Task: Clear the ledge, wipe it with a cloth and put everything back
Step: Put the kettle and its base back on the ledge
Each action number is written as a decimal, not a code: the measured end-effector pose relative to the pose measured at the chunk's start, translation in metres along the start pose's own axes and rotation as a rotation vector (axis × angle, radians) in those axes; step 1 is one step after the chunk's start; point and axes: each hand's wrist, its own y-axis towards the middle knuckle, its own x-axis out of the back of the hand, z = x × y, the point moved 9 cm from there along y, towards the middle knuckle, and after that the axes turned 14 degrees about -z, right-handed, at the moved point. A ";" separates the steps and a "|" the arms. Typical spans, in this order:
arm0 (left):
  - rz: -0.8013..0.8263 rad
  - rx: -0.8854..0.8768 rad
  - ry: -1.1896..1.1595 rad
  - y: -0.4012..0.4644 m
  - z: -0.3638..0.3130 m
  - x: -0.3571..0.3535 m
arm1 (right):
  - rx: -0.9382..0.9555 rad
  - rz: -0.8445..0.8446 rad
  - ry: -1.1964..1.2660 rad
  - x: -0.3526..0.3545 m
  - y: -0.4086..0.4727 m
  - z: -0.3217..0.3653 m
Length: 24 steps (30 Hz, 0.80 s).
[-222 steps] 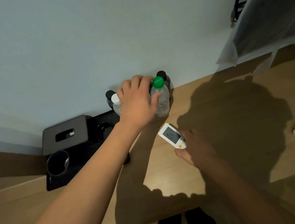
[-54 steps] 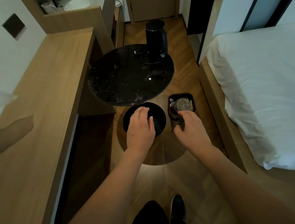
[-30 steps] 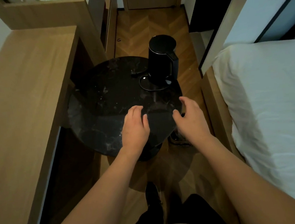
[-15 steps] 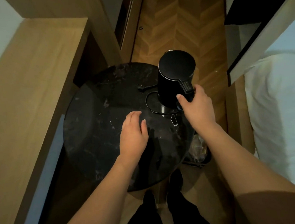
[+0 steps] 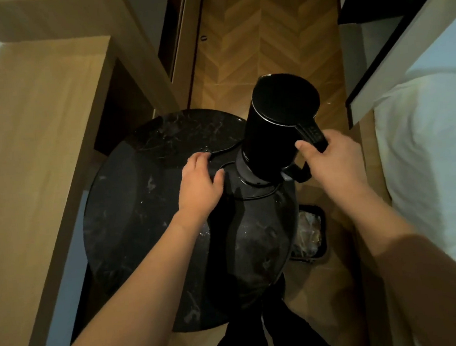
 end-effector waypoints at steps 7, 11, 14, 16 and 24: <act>0.374 -0.132 0.244 0.050 -0.033 -0.095 | -0.087 -0.120 0.088 0.023 0.020 -0.021; 0.545 -0.070 0.279 0.056 -0.033 -0.136 | -0.116 -0.145 0.113 0.017 0.022 -0.034; 0.555 -0.054 0.257 0.055 -0.036 -0.146 | -0.137 -0.149 0.118 0.011 0.020 -0.038; 0.465 -0.087 0.259 0.059 -0.037 -0.146 | -0.115 -0.163 0.134 0.009 0.018 -0.037; 0.476 -0.077 0.293 0.054 -0.028 -0.138 | -0.085 -0.204 0.168 0.006 0.012 -0.033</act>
